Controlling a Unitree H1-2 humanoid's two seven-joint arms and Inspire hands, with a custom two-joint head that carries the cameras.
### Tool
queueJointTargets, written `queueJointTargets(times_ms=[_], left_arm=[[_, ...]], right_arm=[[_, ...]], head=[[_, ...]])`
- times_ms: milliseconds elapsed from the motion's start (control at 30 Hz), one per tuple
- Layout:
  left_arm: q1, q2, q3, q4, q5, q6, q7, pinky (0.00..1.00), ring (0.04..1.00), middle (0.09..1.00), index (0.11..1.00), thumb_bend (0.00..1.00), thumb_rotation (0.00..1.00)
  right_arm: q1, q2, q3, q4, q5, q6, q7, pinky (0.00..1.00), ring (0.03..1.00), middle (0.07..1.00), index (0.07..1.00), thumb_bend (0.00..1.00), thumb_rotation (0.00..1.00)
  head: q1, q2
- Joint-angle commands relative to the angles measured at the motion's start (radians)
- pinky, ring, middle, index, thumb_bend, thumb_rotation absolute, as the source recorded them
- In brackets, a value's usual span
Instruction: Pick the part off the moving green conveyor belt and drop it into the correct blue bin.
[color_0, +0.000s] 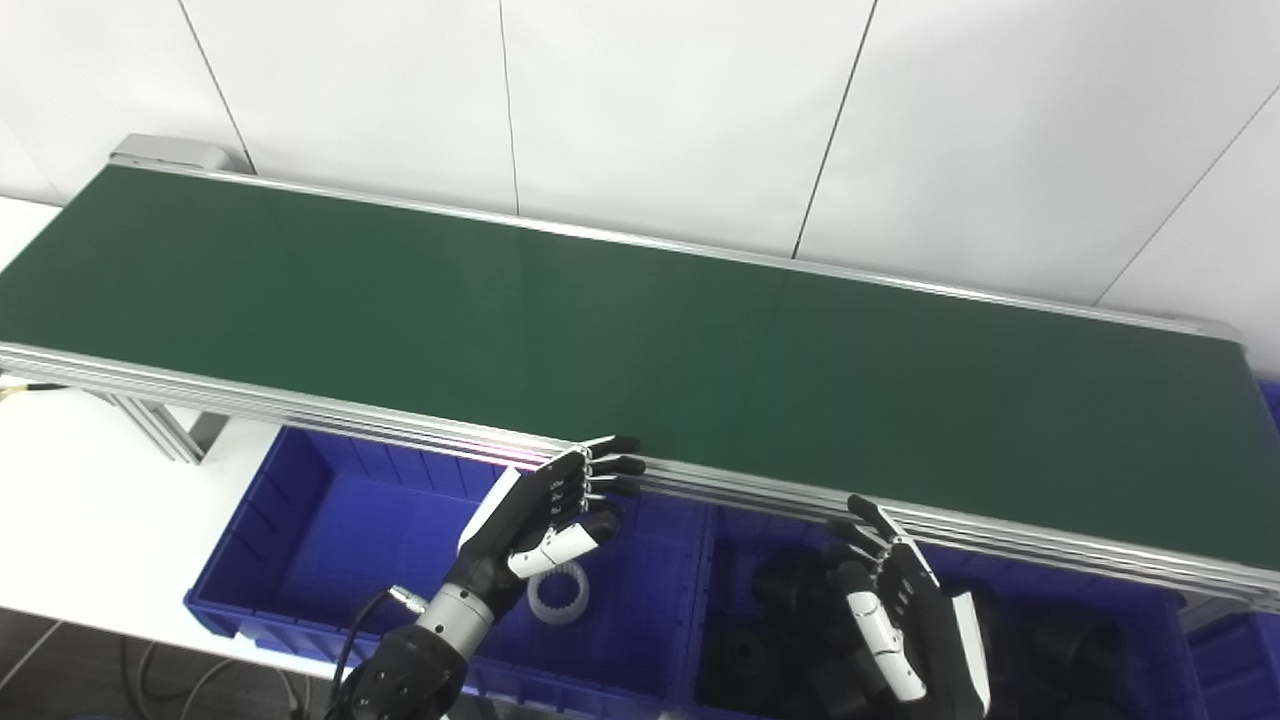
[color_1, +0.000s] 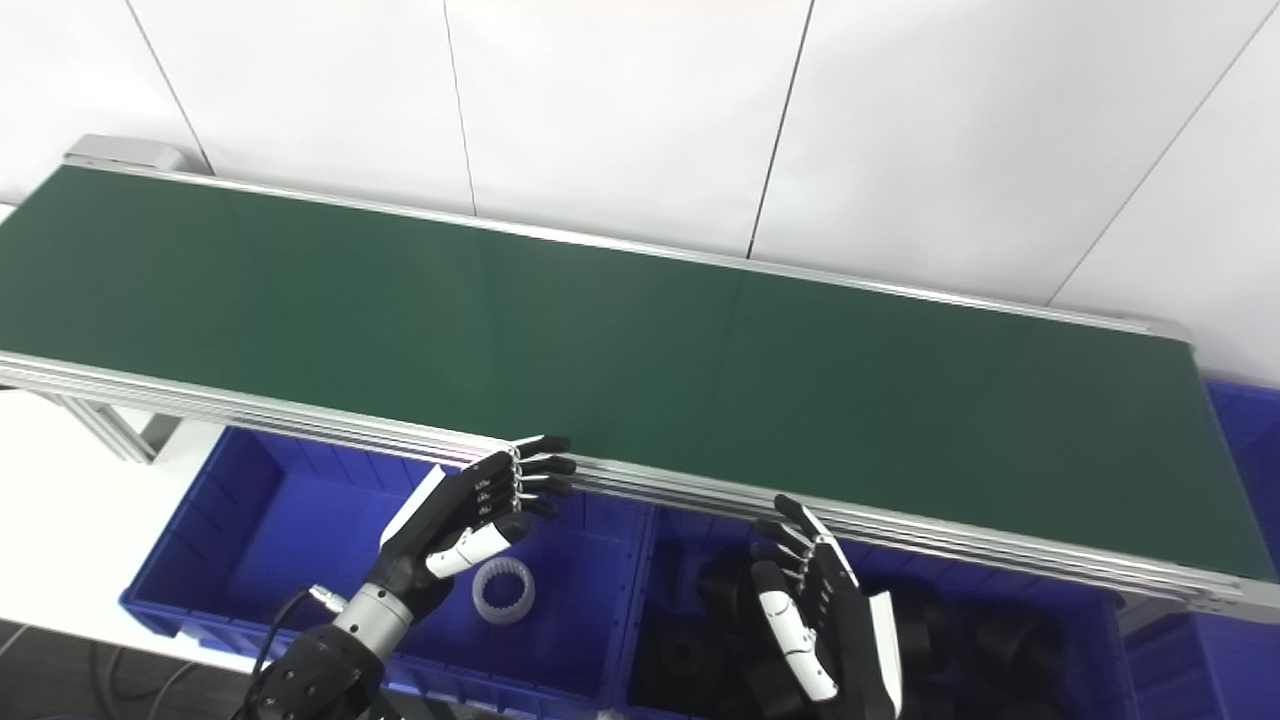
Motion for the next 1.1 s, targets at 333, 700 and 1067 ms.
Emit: queueJointTargets(times_ms=[333, 700, 1067], left_arm=[[-0.019, 0.018, 0.031, -0.004, -0.024, -0.06, -0.002, 0.68, 0.751, 0.792, 0.797, 0.91, 0.67], [-0.029, 0.038, 0.044, 0.003, -0.037, -0.052, -0.011, 0.66, 0.742, 0.794, 0.8, 0.93, 0.65], [-0.029, 0.047, 0.042, 0.001, -0.035, -0.047, -0.011, 0.66, 0.754, 0.795, 0.798, 0.94, 0.64]], right_arm=[[-0.016, 0.044, 0.022, 0.006, -0.029, -0.064, -0.033, 0.66, 0.728, 0.77, 0.853, 0.59, 0.74], [-0.029, 0.061, 0.035, 0.039, -0.046, -0.079, -0.056, 0.64, 0.722, 0.767, 0.856, 0.61, 0.77], [-0.034, 0.062, 0.044, 0.049, -0.05, -0.093, -0.068, 0.64, 0.718, 0.763, 0.86, 0.61, 0.76]], head=[[-0.131, -0.013], [-0.137, -0.014], [-0.157, -0.012]])
